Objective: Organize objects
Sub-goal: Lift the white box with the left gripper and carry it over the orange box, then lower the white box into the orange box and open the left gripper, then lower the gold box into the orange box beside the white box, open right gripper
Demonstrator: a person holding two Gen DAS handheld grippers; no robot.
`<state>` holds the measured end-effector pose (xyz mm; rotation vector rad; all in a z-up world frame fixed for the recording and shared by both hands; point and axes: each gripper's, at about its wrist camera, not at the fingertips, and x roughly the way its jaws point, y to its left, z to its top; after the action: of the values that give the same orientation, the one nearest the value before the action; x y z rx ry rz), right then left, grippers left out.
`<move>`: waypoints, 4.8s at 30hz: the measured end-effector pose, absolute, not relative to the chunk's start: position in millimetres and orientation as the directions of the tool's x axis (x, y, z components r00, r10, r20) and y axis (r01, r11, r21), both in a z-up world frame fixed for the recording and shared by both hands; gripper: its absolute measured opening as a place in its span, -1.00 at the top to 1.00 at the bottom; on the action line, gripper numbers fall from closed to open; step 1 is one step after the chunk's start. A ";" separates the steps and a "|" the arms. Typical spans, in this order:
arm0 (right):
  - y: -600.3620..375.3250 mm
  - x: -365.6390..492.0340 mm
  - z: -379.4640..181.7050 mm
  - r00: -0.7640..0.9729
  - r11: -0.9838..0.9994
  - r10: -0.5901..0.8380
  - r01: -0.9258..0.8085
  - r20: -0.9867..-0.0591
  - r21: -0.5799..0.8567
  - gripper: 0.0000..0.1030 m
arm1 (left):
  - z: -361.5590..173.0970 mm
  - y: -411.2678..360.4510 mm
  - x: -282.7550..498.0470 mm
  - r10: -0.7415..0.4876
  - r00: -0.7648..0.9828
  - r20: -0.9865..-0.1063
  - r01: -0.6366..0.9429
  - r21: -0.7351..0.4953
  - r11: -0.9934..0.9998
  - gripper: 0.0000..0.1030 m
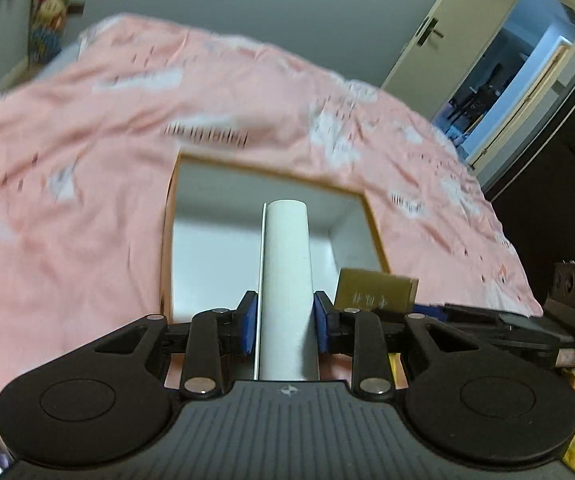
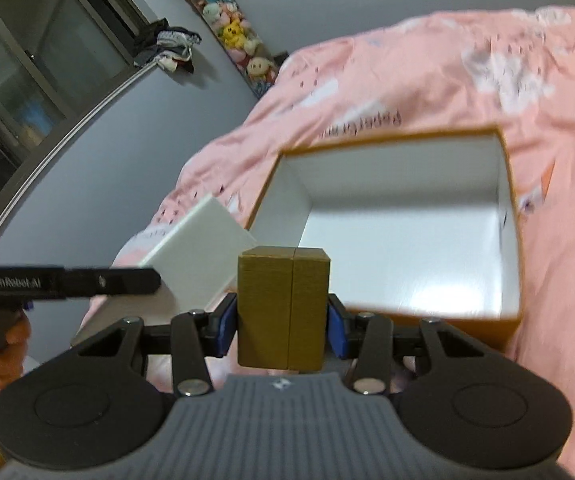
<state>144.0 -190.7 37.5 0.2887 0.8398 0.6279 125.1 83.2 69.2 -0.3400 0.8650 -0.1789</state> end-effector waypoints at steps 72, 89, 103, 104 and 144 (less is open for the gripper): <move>-166.2 241.2 -74.4 0.423 0.912 0.409 -0.174 -0.809 0.370 0.08 | -77.2 70.0 221.9 -0.193 0.495 -0.847 -0.046 -0.247 0.968 0.46; -158.3 257.2 -76.8 0.416 0.942 0.337 -0.158 -0.845 0.297 0.07 | -42.8 112.5 190.1 -0.198 0.679 -0.707 -0.097 -0.353 0.931 0.46; -103.2 268.7 -86.9 0.316 0.927 0.357 -0.236 -0.879 0.292 0.08 | -58.0 163.4 185.2 -0.150 0.684 -0.714 -0.235 -0.411 0.881 0.46; -99.8 268.3 -87.5 0.300 0.922 0.369 -0.238 -0.880 0.305 0.08 | -59.5 165.3 185.3 -0.155 0.684 -0.713 -0.236 -0.418 0.877 0.46; 7.3 291.1 -88.7 0.654 0.202 0.338 -0.753 -0.676 -0.627 0.02 | -82.3 167.5 197.5 -0.208 0.643 -0.737 -0.238 -0.450 0.861 0.59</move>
<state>291.1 7.3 -88.7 -1.1281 0.4390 0.7959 197.5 167.5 -82.3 -0.5522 0.8846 0.0182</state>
